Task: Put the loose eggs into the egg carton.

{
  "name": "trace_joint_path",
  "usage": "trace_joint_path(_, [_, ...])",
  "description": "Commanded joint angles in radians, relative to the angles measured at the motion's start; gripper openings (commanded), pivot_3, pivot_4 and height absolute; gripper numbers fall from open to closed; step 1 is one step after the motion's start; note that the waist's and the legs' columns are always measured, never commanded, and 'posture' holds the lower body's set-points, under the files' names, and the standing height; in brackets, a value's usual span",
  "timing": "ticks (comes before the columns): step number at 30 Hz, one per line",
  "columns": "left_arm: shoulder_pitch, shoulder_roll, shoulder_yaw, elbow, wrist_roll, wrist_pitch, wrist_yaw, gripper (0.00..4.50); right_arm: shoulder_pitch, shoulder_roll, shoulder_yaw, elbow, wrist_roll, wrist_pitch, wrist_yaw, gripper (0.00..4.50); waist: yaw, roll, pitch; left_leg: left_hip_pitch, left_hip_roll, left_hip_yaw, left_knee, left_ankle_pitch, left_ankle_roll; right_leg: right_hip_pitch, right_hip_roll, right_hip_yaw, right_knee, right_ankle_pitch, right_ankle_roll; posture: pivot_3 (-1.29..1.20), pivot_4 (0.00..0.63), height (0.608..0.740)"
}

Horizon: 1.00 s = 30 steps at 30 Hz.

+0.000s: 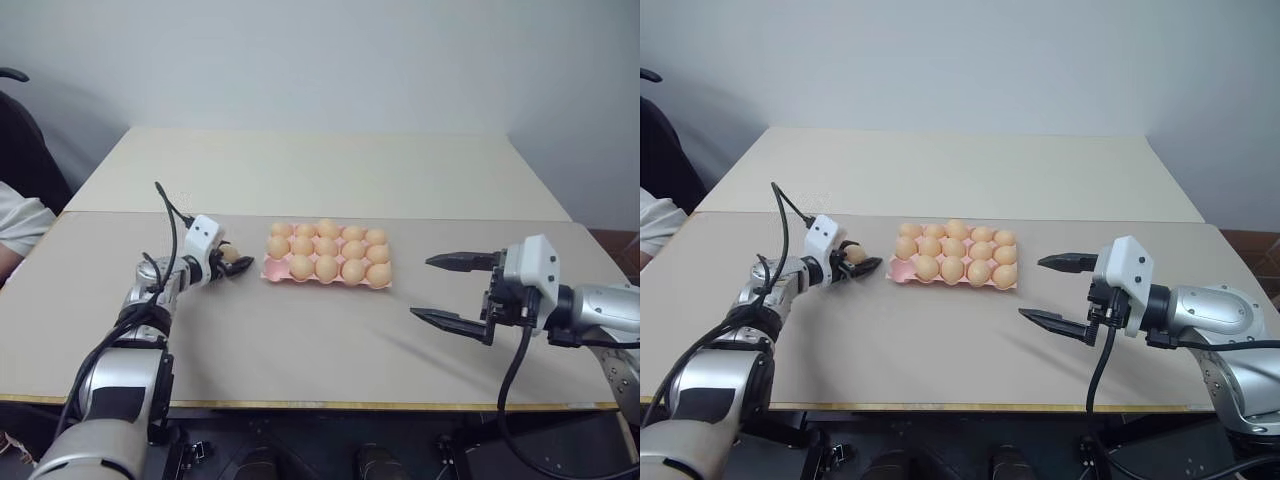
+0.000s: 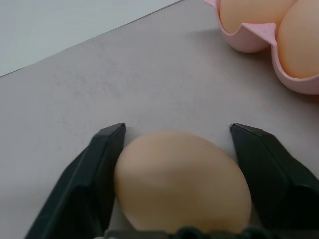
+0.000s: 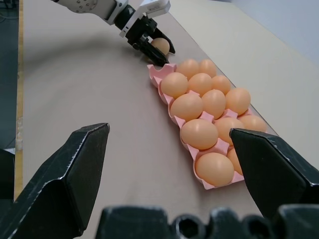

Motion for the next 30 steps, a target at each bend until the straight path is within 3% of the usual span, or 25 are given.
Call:
trace_joint_path(1, [-0.001,0.013,0.013,0.006,0.006,-0.018,-0.001,2.39,0.003,-0.014,-0.047,-0.028,0.021,-0.003,-0.002,4.50,-0.002,0.000,0.000,0.000,0.000,0.000,0.000,0.000,0.000,0.000,0.000,0.000,0.000,0.000,0.000,0.00,0.150,0.740])
trace_joint_path(7, [0.024,0.039,0.044,-0.083,-0.037,-0.035,-0.075,2.34,0.002,-0.012,-0.044,-0.022,0.021,-0.003,-0.001,4.50,-0.007,0.000,0.000,0.000,0.000,0.000,0.000,0.000,0.000,0.000,0.000,0.000,0.000,0.000,0.000,0.00,0.150,0.740])
trace_joint_path(17, [0.097,-0.019,0.046,-0.510,-0.180,0.150,-0.244,2.34,-0.032,0.004,-0.008,0.000,0.009,-0.009,-0.006,4.50,0.001,0.000,0.000,-0.001,0.000,-0.001,0.001,0.000,0.000,0.000,0.000,-0.001,0.000,0.000,0.000,0.00,0.150,0.740])
trace_joint_path(26, [0.117,-0.079,-0.023,-0.526,-0.145,0.174,-0.241,2.34,-0.005,-0.001,-0.039,-0.023,0.016,-0.009,-0.019,4.50,-0.007,0.000,0.000,-0.001,0.000,-0.001,0.001,0.000,0.000,0.000,0.000,0.000,0.000,0.000,0.000,0.00,0.150,0.740])
trace_joint_path(30, [0.122,-0.066,-0.028,-0.526,-0.150,0.189,-0.268,3.65,0.003,-0.004,-0.048,-0.029,0.019,-0.007,-0.026,4.50,-0.007,0.000,0.000,-0.001,0.000,-0.001,0.001,0.000,0.000,0.000,0.000,0.000,0.001,0.000,0.000,0.00,0.150,0.740])
